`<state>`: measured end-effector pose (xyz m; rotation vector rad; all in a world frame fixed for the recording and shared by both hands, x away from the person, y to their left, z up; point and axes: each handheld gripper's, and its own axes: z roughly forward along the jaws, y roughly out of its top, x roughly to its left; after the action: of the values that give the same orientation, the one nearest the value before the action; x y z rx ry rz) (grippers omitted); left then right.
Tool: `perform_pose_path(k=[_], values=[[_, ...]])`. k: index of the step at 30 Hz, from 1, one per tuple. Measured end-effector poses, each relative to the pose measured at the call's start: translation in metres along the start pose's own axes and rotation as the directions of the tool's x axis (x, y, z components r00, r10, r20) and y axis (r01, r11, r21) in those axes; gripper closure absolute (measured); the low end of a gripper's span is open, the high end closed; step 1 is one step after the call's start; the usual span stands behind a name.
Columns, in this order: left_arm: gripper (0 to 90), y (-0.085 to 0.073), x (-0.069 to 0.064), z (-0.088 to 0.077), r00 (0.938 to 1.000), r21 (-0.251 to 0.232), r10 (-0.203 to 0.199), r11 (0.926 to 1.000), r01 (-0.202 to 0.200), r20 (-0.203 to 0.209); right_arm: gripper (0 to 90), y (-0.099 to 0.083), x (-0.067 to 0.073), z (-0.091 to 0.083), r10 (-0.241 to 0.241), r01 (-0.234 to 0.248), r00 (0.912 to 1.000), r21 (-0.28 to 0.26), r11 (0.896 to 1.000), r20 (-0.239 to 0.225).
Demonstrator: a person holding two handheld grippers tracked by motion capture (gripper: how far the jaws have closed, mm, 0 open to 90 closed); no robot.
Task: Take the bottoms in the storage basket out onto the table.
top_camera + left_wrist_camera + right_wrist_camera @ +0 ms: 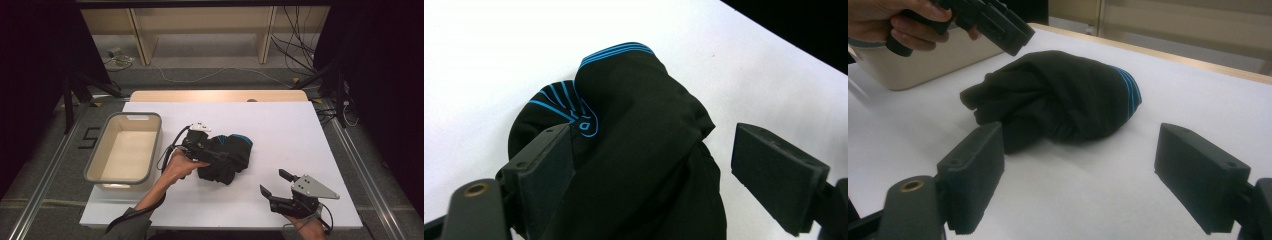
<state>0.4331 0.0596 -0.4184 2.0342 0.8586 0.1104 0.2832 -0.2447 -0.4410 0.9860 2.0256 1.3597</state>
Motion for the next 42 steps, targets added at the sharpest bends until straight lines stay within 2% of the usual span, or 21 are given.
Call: perform_pose_path(k=[11, 18, 27, 36, 40, 42], values=[[17.2, -0.005, -0.001, -0.01, 0.9999, -0.041, 0.013, 0.9991, -0.013, 0.001, 20.8, 0.0, 0.001, 0.0, -0.002, 0.002, 1.0, -0.002, 1.0, -0.001], [17.3, -0.007, 0.001, -0.012, 0.9998, -0.053, -0.009, 0.9985, 0.01, 0.015, 20.8, 0.0, 0.001, 0.0, -0.002, 0.002, 1.0, -0.003, 1.0, -0.001], [17.4, -0.01, -0.004, -0.017, 0.9999, -0.082, 0.015, 0.9966, -0.014, 0.006, 20.8, 0.0, 0.001, 0.0, -0.001, 0.001, 1.0, -0.004, 1.0, -0.002], [17.5, -0.016, -0.004, -0.029, 0.9997, -0.119, 0.022, 0.9926, -0.023, -0.009, 20.8, 0.0, 0.002, 0.0, -0.002, 0.002, 1.0, -0.001, 1.0, -0.005], [17.5, -0.017, -0.003, -0.033, 1.0, -0.146, 0.007, 0.9892, -0.007, 0.0, 20.8, 0.0, 0.002, 0.0, -0.005, 0.005, 1.0, 0.0, 1.0, -0.008], [17.5, -0.018, -0.005, -0.036, 0.9996, -0.161, 0.026, 0.9866, -0.027, -0.007, 20.8, 0.0, 0.002, 0.0, -0.004, 0.004, 1.0, -0.001, 1.0, -0.007]])
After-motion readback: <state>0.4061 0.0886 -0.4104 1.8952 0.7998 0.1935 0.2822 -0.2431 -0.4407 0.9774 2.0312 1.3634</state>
